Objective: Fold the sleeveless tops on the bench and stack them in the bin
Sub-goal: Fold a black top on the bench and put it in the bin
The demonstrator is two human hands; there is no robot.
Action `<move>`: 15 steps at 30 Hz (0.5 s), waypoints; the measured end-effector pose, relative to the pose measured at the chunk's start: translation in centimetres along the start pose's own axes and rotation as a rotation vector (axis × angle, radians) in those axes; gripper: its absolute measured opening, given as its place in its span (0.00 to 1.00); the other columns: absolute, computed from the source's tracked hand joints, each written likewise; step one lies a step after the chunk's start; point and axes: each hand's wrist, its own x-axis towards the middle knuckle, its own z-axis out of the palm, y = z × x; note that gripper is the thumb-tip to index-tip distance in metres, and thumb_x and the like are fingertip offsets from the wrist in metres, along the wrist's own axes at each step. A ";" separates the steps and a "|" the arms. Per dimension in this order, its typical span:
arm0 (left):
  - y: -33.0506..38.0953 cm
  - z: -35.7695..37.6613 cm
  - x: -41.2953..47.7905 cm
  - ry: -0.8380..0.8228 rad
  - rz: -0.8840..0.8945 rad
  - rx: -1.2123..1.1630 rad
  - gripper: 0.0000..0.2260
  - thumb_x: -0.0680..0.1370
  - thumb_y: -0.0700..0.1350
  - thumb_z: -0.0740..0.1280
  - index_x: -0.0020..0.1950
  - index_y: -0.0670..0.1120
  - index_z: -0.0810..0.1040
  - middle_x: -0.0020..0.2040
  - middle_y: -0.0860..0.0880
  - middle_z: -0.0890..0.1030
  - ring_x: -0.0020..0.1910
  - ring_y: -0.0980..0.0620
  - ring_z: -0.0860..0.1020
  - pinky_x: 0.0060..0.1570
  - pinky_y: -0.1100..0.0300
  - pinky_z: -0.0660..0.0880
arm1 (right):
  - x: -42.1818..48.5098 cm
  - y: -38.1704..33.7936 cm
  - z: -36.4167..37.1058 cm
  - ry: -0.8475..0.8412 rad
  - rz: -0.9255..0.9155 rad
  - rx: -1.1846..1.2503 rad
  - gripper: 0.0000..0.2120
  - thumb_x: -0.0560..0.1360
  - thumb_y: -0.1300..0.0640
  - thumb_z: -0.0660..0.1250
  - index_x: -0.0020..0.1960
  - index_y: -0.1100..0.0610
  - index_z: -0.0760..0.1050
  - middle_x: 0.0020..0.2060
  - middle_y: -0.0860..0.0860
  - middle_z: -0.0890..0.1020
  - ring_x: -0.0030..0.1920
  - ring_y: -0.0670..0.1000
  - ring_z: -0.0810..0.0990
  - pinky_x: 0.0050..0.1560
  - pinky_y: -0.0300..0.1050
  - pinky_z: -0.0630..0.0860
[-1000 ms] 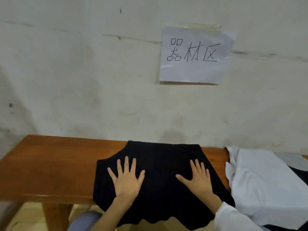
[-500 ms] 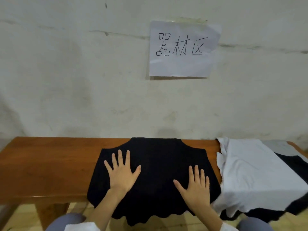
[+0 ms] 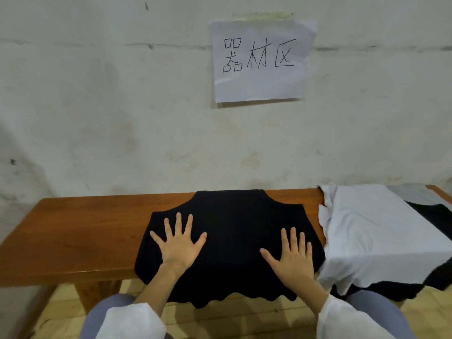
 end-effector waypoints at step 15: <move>-2.1 10.6 -8.1 -0.017 0.331 -0.329 0.11 0.77 0.48 0.61 0.38 0.46 0.76 0.29 0.54 0.75 0.29 0.55 0.75 0.29 0.58 0.74 | -5.3 5.6 6.0 -0.094 -0.057 0.479 0.06 0.78 0.55 0.63 0.51 0.57 0.76 0.40 0.49 0.79 0.40 0.48 0.78 0.35 0.33 0.69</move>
